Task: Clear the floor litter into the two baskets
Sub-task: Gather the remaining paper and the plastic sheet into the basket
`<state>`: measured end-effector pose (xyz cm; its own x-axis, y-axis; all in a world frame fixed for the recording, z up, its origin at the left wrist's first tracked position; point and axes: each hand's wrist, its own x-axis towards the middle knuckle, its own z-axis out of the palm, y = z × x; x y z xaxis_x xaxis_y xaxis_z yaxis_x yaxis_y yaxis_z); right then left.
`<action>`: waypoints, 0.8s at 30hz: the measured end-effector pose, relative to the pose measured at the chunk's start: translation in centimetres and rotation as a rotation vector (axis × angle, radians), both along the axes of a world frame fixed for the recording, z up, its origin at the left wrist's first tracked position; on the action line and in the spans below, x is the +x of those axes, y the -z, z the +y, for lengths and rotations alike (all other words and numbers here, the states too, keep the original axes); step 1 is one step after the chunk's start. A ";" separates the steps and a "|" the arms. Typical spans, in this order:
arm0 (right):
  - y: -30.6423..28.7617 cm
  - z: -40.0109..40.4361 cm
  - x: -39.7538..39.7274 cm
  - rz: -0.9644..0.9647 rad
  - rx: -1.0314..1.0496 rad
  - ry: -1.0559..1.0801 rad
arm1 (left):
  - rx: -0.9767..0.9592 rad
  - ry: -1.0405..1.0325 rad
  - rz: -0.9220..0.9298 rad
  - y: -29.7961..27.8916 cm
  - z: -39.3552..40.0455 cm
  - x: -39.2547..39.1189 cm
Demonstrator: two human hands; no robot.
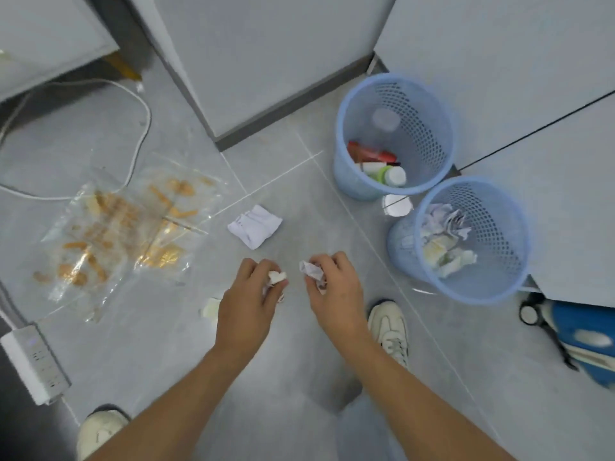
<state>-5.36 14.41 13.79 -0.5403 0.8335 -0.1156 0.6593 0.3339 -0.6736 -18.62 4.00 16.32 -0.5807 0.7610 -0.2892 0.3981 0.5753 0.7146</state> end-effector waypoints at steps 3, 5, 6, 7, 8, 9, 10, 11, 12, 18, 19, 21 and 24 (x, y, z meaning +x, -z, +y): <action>-4.1 3.8 1.7 0.091 0.037 0.104 | 0.100 0.052 -0.023 -3.0 6.2 2.2; -6.9 7.0 4.5 0.138 0.081 0.191 | 0.177 0.133 -0.081 -5.2 10.8 5.0; -7.9 8.4 5.8 0.141 0.106 0.225 | 0.203 0.176 -0.098 -6.0 12.6 6.4; -8.7 9.7 7.2 0.137 0.131 0.258 | 0.223 0.217 -0.107 -6.7 14.3 7.7; -9.2 10.9 8.5 0.133 0.150 0.293 | 0.237 0.246 -0.112 -7.1 15.8 8.8; -9.5 12.2 9.9 0.127 0.163 0.332 | 0.242 0.265 -0.112 -7.5 17.5 10.0; -9.7 13.4 11.3 0.117 0.167 0.371 | 0.243 0.277 -0.108 -7.6 19.1 11.3; -9.7 14.3 12.6 0.104 0.164 0.402 | 0.238 0.282 -0.105 -7.5 20.5 12.3; -9.5 15.2 13.6 0.086 0.162 0.422 | 0.228 0.290 -0.101 -7.2 21.8 13.2; -7.2 19.5 18.2 -0.184 0.039 0.311 | -0.151 0.620 0.037 -5.2 26.5 15.8; -7.0 19.6 18.5 -0.220 0.020 0.293 | -0.174 0.645 0.081 -5.0 26.2 15.8; -7.0 19.1 18.5 -0.253 0.026 0.275 | -0.167 0.634 0.123 -5.2 24.8 15.2; -7.6 17.7 17.3 -0.244 0.096 0.273 | -0.107 0.540 0.093 -6.0 21.0 13.5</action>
<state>11.92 32.06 21.37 -0.2626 0.9564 -0.1275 0.8699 0.1776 -0.4601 -5.09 25.03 22.30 -0.1429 0.9268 -0.3473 0.7153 0.3392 0.6110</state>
